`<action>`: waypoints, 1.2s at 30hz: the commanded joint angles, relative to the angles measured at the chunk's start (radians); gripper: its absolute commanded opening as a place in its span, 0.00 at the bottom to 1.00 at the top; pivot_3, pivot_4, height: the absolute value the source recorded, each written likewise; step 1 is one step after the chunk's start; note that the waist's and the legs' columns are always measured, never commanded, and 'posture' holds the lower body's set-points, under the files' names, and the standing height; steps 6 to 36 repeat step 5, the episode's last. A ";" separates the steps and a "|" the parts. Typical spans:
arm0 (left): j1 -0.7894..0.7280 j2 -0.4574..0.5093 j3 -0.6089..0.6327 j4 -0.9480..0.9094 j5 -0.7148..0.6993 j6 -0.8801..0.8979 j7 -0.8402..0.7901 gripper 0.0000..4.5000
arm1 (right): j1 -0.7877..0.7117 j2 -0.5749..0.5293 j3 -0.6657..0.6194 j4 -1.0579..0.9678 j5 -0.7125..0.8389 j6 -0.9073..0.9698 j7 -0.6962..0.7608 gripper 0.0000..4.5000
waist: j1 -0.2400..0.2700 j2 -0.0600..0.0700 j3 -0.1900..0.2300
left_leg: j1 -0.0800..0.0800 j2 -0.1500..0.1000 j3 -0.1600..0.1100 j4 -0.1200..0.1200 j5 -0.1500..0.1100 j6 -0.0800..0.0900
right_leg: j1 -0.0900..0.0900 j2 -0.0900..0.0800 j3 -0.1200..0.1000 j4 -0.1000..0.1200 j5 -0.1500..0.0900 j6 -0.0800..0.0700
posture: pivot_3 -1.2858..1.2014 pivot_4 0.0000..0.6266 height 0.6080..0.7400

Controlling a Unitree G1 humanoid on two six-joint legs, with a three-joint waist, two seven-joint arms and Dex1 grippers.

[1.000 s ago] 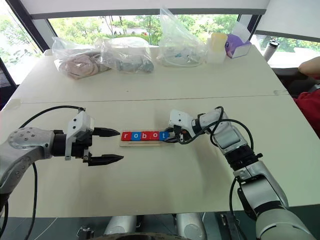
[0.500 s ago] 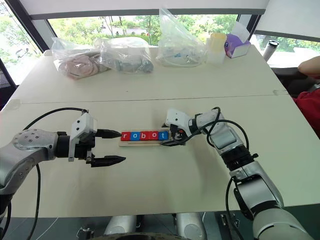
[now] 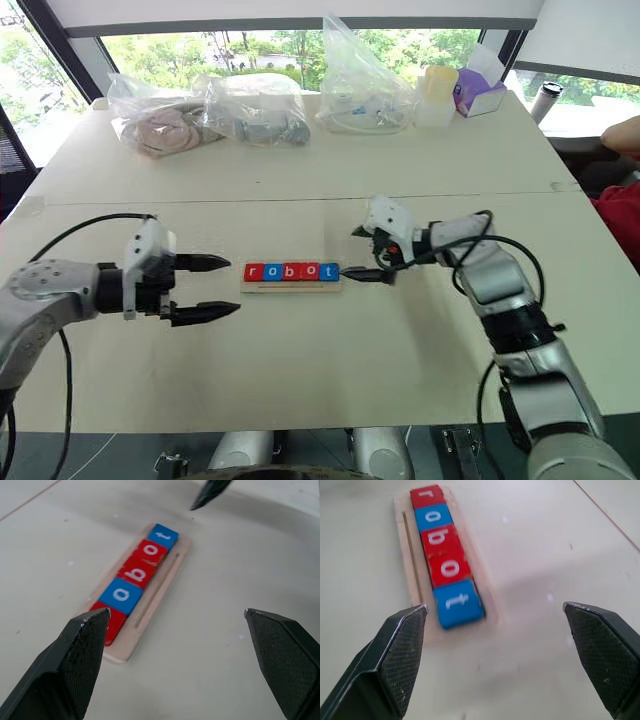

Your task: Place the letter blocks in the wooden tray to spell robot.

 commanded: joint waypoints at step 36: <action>0.223 0.019 0.240 -0.020 -0.019 0.032 0.021 1.00 | 0.289 -0.135 -0.242 -0.432 0.244 0.316 -0.047 0.99 | 0.000 0.000 0.000 | 0.000 0.001 0.000 0.000 0.000 0.000 | -0.001 0.000 0.000 0.000 -0.004 0.000 | 0.52 0.24 1.00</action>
